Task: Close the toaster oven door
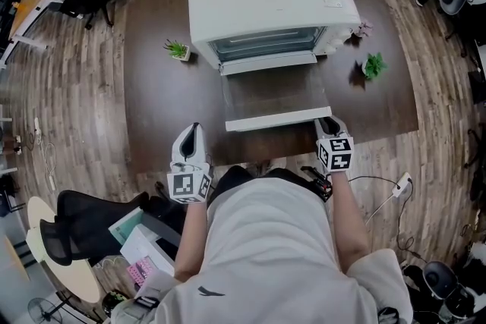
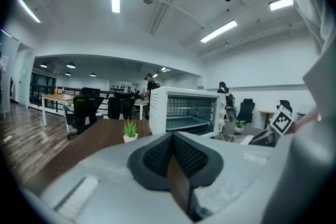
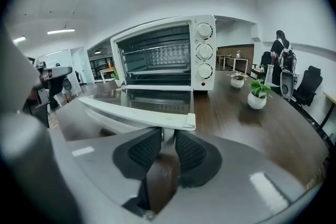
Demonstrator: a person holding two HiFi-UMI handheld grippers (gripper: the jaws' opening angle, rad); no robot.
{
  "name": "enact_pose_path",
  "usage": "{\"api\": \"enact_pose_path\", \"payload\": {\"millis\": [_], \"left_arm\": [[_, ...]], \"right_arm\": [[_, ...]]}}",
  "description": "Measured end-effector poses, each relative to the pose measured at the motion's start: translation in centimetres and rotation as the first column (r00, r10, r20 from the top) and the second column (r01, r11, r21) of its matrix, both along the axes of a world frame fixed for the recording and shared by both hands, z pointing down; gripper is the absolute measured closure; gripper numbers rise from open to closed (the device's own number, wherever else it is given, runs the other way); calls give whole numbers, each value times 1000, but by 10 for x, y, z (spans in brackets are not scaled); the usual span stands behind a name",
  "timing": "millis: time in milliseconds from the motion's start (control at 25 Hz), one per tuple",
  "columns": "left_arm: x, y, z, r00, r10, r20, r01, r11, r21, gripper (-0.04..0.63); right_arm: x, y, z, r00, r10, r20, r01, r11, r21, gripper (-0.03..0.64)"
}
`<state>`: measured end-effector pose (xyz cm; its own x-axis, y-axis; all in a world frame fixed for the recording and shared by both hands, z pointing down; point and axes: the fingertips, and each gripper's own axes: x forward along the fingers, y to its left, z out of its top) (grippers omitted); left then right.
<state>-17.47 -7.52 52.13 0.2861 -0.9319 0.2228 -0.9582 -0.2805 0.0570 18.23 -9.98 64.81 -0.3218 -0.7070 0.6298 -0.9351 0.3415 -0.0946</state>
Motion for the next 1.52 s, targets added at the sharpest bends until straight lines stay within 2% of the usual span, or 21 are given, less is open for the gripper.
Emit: {"api": "enact_pose_path", "payload": {"millis": [280, 440, 760, 1080, 1520], "left_arm": [[19, 12, 30, 995, 100, -4, -100, 993, -61, 591], [40, 10, 41, 986, 168, -14, -168, 982, -84, 591], [70, -16, 39, 974, 226, -3, -226, 972, -67, 591], [75, -44, 19, 977, 213, -1, -213, 977, -28, 591], [76, -83, -2, 981, 196, 5, -196, 981, 10, 591]], "right_arm": [[-2, -15, -51, 1000, 24, -5, -24, 999, 28, 529], [-4, -26, -75, 999, 12, -45, -10, 999, 49, 525], [-6, -40, -99, 1000, 15, -19, -13, 995, 103, 525], [-10, -67, -137, 1000, -3, -1, 4, 980, 198, 522], [-14, -105, -170, 999, -43, 34, 34, 973, 230, 520]]}}
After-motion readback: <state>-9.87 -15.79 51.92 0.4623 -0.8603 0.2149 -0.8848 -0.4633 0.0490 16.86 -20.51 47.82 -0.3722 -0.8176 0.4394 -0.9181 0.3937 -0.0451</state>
